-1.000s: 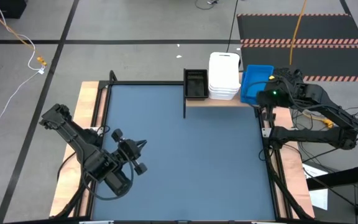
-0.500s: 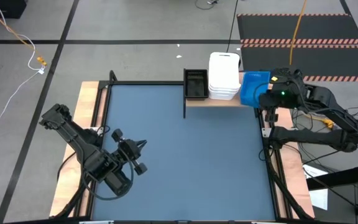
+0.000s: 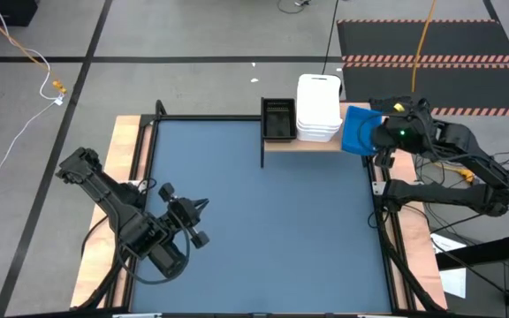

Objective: Stack baskets on shelf by color
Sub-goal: Stack the blue bin on top of the stacked blue bin into the shelf, then return to Home Position

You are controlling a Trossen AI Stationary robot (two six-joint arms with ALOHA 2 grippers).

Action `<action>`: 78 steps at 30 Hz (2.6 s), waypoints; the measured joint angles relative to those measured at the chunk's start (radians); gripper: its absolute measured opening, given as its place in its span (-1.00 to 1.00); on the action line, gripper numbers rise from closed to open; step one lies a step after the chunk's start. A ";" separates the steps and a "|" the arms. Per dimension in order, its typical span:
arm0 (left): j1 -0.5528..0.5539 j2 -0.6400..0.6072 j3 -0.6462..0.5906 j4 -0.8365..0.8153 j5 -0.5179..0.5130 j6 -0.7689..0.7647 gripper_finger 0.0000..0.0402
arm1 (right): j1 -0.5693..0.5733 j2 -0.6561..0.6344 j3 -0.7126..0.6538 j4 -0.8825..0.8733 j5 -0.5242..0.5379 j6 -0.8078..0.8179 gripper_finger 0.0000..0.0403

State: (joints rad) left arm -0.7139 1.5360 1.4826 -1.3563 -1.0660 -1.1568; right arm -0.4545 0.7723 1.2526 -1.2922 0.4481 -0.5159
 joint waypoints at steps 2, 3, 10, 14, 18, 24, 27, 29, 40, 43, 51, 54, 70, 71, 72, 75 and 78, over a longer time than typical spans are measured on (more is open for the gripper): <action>0.000 0.000 0.000 0.000 -0.003 0.007 -0.88 | 0.000 0.000 0.000 0.000 0.036 0.007 -0.46; 0.000 0.000 0.000 0.000 -0.006 0.014 -0.88 | 0.000 0.000 0.000 0.000 0.042 0.008 -0.45; 0.000 0.000 0.000 0.000 -0.009 0.011 -0.88 | 0.000 0.000 -0.029 -0.001 -0.205 0.101 -0.52; 0.000 0.000 0.000 0.000 -0.009 0.011 -0.88 | 0.000 0.000 -0.094 -0.003 -0.421 0.089 -0.58; 0.000 0.000 0.000 0.000 -0.009 0.014 -0.88 | 0.000 0.000 -0.167 -0.012 -0.475 0.082 -0.66; 0.000 0.000 0.000 0.000 -0.010 0.019 -0.88 | 0.000 0.022 -0.267 -0.033 -0.234 0.113 -0.79; 0.001 0.000 0.000 0.000 -0.010 0.018 -0.88 | 0.000 0.031 -0.292 -0.026 -0.039 0.134 -0.83; 0.007 0.000 0.000 0.000 -0.011 0.016 -0.88 | 0.000 0.031 -0.298 -0.006 0.058 0.140 -0.85; 0.055 0.000 0.000 0.000 -0.011 0.004 -0.88 | 0.000 0.031 -0.300 0.067 -0.040 0.126 -0.89; 0.064 0.000 0.000 0.000 -0.011 0.004 -0.88 | 0.000 0.031 -0.300 0.126 -0.055 0.106 -0.89; 0.071 0.000 0.000 -0.001 -0.010 0.013 -0.88 | 0.000 0.028 -0.300 0.288 -0.059 0.085 -0.89; 0.066 0.000 0.000 -0.004 -0.009 0.029 -0.88 | 0.000 0.012 -0.300 0.302 -0.130 0.093 -0.89; 0.435 0.000 -0.385 1.281 0.396 1.005 -0.88 | 0.312 0.024 -0.767 1.653 -0.872 0.641 -0.99; 0.467 0.000 -0.440 1.448 0.506 1.078 -0.88 | 0.334 0.040 -0.812 1.752 -0.874 0.635 -0.99; 0.496 0.000 -0.496 1.622 0.592 1.123 -0.88 | 0.352 0.055 -0.849 1.847 -0.878 0.620 -0.99; 0.562 0.000 -0.659 2.018 0.693 1.136 -0.88 | 0.373 0.074 -0.933 2.005 -0.877 0.576 -1.00; 0.611 -0.018 -0.807 2.176 0.698 1.102 -0.88 | 0.364 0.052 -0.986 2.009 -0.903 0.577 -1.00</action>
State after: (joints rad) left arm -0.1031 1.5181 0.6756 0.8201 -0.3676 -0.0552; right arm -0.0907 0.8241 0.2667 0.7164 -0.4549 0.0609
